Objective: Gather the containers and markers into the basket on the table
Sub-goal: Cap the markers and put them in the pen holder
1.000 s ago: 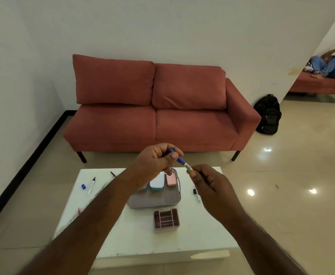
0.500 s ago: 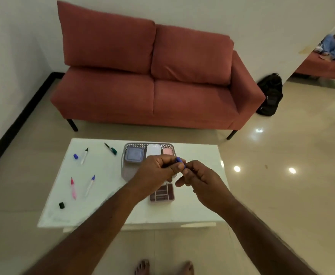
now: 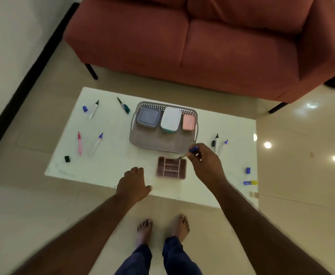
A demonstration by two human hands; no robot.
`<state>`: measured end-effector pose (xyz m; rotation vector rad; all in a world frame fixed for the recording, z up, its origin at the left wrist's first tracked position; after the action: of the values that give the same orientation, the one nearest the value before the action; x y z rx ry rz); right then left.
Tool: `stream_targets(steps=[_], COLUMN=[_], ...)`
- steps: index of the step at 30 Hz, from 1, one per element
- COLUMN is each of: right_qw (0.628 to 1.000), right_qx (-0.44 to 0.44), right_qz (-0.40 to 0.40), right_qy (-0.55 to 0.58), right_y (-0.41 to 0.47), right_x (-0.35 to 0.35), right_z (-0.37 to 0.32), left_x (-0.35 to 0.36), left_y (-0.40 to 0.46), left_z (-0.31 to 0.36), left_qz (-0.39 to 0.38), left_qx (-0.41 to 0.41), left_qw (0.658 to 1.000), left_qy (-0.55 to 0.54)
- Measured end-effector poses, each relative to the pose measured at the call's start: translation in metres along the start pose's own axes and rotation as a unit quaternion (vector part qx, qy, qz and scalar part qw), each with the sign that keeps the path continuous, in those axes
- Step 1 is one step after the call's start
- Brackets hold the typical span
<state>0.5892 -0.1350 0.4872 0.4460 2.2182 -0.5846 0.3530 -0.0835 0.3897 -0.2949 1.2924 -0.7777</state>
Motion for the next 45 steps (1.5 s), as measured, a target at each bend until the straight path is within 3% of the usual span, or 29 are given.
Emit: stream_targets(steps=[2, 6, 12, 17, 26, 38, 45], right_qw=[1.000, 0.997, 0.991, 0.986, 0.984, 0.972, 0.976], right_qx=[-0.021, -0.038, -0.043, -0.081, -0.118, -0.152, -0.123], right_qz=[-0.012, -0.044, -0.087, -0.094, -0.077, -0.098, -0.100], right_qy=[-0.015, -0.042, -0.090, -0.112, -0.107, -0.151, -0.150], right_y=[0.022, 0.061, 0.097, 0.112, 0.111, 0.119, 0.122], right_x=[0.030, 0.093, 0.161, 0.187, 0.187, 0.197, 0.190], right_z=[0.011, 0.044, 0.093, 0.095, 0.084, 0.077, 0.084], left_x=[0.037, 0.100, 0.144, 0.173, 0.178, 0.178, 0.177], left_y=[0.021, 0.067, 0.138, 0.163, 0.167, 0.167, 0.166], left_z=[-0.014, -0.037, -0.037, -0.039, -0.040, -0.040, -0.039], left_qz=[-0.040, -0.108, -0.121, -0.140, -0.205, -0.202, -0.197], left_qx=[-0.029, -0.109, -0.117, -0.142, -0.185, -0.190, -0.189], left_qw=[0.997, 0.987, 0.985, 0.979, 0.961, 0.961, 0.962], left_qy=[0.053, 0.042, 0.039, 0.044, 0.022, 0.015, 0.009])
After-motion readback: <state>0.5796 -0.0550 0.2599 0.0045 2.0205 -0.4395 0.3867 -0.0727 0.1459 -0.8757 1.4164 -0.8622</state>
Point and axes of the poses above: each hand's wrist, its own y-axis towards the middle knuckle, its own x-axis out of the palm, z = x × y, the point moved 7 cm from there along y, towards the middle knuckle, and after that the axes turned 6 degrees about -y, right-handed, at the moved point
